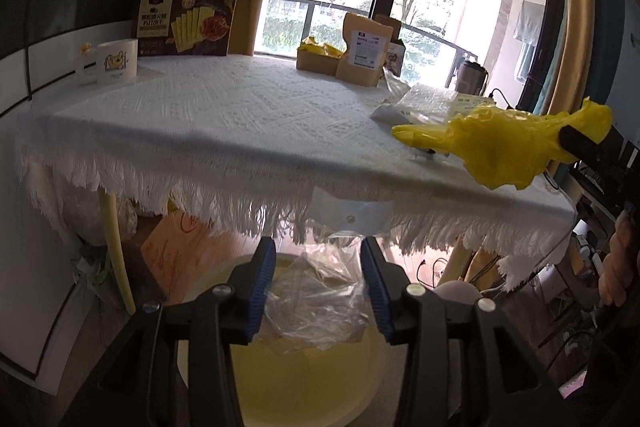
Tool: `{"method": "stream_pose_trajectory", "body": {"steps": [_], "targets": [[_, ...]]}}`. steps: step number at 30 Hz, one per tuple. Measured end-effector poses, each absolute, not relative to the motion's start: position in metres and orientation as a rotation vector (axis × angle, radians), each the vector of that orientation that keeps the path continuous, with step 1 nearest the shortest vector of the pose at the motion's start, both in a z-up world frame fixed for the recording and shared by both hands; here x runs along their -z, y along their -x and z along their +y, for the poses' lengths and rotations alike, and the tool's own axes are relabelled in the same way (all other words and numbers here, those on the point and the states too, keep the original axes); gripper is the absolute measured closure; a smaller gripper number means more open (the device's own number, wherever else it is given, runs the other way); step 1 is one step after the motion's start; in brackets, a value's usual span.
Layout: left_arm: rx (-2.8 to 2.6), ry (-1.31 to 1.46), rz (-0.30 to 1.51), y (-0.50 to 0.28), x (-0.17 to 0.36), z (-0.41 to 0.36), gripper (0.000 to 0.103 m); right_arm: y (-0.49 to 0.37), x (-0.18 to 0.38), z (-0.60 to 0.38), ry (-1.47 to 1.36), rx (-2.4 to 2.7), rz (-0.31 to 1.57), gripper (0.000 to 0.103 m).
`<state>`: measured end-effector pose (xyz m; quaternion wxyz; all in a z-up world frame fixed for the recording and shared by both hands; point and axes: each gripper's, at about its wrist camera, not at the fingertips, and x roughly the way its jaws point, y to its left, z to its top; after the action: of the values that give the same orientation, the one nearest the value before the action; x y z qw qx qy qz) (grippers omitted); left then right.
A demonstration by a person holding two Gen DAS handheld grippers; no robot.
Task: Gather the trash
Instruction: 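Lift the yellow bag with the right tool while the left tool grasps the clear bag, then carry both bags over the wastebasket and open both tools to drop them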
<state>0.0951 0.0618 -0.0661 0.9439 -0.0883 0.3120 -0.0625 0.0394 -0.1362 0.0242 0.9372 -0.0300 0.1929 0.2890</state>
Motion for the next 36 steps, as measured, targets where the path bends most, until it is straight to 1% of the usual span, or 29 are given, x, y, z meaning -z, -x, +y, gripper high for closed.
{"method": "stream_pose_trajectory", "body": {"steps": [6,8,11,21,34,35,36], "targets": [[0.096,0.211,0.695,-0.101,0.088,0.071,0.049,-0.043,-0.015,-0.119,0.083,-0.625,0.424,0.099],[0.091,0.226,0.714,-0.103,0.095,0.075,0.042,-0.045,-0.013,-0.114,0.088,-0.634,0.435,0.099],[0.086,0.240,0.730,-0.105,0.102,0.080,0.035,-0.047,-0.008,-0.104,0.102,-0.647,0.451,0.099],[0.024,0.228,0.686,-0.094,0.097,0.101,0.035,-0.056,0.013,-0.065,0.161,-0.721,0.519,0.099],[-0.051,0.239,0.641,-0.076,0.083,0.136,0.035,-0.071,0.065,-0.017,0.227,-0.826,0.692,0.099],[-0.051,0.239,0.639,-0.075,0.083,0.137,0.035,-0.070,0.068,-0.013,0.239,-0.825,0.701,0.096],[-0.051,0.239,0.638,-0.075,0.083,0.137,0.035,-0.071,0.070,-0.011,0.246,-0.826,0.709,0.088]]}}
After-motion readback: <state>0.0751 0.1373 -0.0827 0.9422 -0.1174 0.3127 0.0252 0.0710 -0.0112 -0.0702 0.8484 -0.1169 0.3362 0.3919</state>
